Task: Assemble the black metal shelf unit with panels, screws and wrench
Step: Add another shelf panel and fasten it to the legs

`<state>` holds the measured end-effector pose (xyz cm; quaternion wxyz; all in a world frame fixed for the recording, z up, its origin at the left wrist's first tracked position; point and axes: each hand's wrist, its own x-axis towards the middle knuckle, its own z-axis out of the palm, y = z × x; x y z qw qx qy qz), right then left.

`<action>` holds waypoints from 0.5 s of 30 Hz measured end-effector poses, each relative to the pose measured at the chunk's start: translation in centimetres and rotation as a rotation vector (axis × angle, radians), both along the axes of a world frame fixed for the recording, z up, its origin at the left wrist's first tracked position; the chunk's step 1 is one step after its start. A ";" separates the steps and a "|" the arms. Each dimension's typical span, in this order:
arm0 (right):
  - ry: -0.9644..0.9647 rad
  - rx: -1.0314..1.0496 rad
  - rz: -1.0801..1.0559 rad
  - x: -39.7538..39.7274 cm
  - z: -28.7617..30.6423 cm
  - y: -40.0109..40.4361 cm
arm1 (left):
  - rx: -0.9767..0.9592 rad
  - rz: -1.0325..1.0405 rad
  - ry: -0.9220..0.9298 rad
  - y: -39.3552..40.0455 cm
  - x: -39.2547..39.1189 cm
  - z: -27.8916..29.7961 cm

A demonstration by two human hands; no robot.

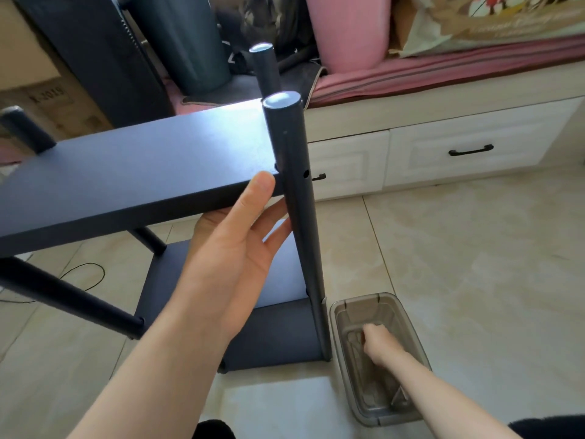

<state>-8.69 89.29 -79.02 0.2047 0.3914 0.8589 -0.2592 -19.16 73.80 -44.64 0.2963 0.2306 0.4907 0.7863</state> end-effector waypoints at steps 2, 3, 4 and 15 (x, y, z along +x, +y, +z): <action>0.014 -0.009 0.094 -0.6 2.3 0.0 | -0.003 0.004 -0.005 0.0 0.0 0.2; 0.016 -0.008 0.146 -0.9 3.7 0.0 | -0.005 0.005 -0.008 -0.1 0.1 0.3; 0.022 0.001 0.191 -1.2 5.4 -0.1 | -0.007 0.003 -0.009 -0.1 0.1 0.4; 0.332 0.084 0.435 0.1 25.8 -1.1 | -0.036 0.032 -0.008 -0.5 1.1 1.4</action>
